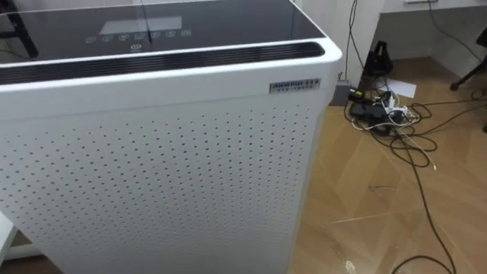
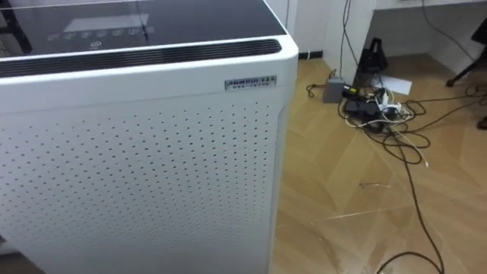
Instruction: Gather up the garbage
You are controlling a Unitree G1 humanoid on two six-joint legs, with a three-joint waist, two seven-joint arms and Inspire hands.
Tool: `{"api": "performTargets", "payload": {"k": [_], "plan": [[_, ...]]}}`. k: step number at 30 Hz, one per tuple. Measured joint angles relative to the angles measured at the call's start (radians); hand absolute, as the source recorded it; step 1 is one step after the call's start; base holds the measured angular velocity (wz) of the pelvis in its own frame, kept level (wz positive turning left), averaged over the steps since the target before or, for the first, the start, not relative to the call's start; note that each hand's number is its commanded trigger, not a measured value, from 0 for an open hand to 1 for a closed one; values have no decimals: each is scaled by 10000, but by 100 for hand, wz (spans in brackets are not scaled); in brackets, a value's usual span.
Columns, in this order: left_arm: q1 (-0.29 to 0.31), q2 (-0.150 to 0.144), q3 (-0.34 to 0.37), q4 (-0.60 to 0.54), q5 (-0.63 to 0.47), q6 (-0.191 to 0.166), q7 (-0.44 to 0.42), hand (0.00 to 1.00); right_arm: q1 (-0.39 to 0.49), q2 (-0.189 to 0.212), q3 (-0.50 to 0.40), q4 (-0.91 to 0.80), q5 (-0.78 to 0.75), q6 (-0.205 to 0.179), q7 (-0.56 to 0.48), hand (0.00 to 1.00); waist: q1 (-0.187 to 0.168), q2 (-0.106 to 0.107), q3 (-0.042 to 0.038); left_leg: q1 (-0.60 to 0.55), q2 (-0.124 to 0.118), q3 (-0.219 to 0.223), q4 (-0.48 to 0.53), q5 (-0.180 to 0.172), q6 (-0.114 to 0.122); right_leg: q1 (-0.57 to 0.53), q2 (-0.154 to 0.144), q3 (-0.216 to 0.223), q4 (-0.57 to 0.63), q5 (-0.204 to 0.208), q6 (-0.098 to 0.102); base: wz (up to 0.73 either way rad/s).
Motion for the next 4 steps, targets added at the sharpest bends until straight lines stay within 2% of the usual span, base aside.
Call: {"api": "performTargets", "payload": {"k": [4], "plan": [[-4,-15,151,340,-176,412,73,0,114,16,-290,13,106,220,12,100,-1,-28,-5,125,-12,-14,24,-17,3,117,-9,16,-25,-33,12,0]]}}
